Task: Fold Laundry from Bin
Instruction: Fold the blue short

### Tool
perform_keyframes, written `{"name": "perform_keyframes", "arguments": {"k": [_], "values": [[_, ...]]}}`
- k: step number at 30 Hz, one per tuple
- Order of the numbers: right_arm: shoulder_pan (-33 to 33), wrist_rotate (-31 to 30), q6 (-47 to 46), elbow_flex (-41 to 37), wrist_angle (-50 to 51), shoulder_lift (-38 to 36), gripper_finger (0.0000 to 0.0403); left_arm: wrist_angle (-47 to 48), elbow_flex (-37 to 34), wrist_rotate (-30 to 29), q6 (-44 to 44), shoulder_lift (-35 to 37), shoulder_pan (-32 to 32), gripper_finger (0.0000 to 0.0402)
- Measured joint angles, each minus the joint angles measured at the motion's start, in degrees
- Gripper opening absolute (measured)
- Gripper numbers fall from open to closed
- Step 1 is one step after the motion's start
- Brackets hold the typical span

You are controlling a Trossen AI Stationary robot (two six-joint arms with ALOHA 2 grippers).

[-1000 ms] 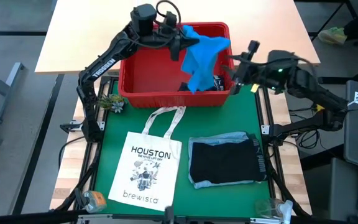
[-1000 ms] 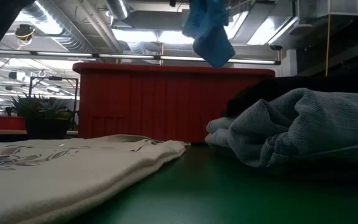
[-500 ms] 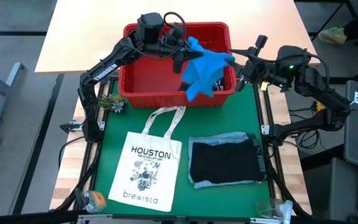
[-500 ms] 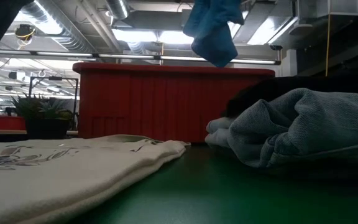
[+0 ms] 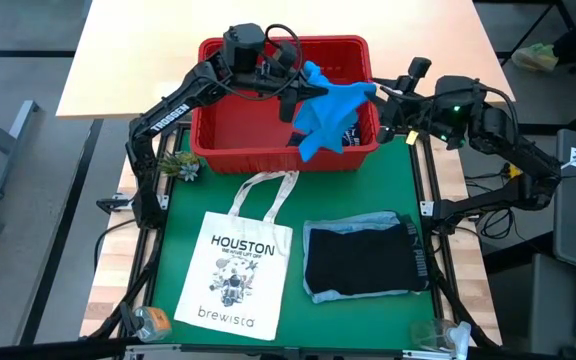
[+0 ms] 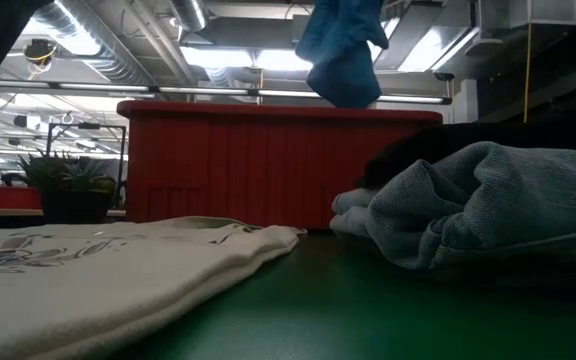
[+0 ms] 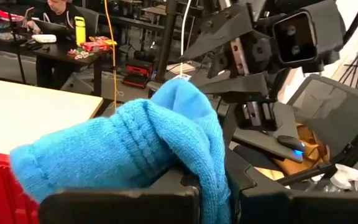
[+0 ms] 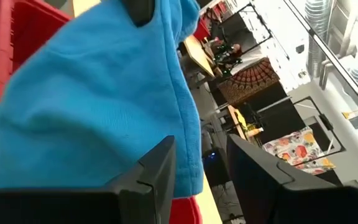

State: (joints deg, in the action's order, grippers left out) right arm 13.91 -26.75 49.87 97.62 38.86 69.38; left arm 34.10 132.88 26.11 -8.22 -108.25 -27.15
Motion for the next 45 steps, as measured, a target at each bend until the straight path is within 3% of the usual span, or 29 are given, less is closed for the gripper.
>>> {"name": "perform_keyframes", "arguments": {"k": [9,22,29,34,45], "values": [[0.0,0.2,0.0,0.0,3.4,0.6,0.0143,0.0,0.0,0.0,0.2,0.0,0.9,0.0009],[0.0,1.1,-3.1,0.0,8.8,0.5,0.0143,1.3,0.0,0.0,9.8,0.0,4.1,0.0009],[0.0,2.5,-3.1,0.0,11.4,0.5,0.0143,1.4,0.0,0.0,10.4,0.0,5.0,0.0009],[0.0,7.3,-3.2,0.0,11.9,0.5,0.0143,1.9,0.0,0.0,10.4,0.0,5.3,0.0009],[0.0,10.7,-6.7,0.0,11.8,-0.7,0.0143,9.2,0.0,-0.3,13.4,0.0,5.5,0.0009]]}}
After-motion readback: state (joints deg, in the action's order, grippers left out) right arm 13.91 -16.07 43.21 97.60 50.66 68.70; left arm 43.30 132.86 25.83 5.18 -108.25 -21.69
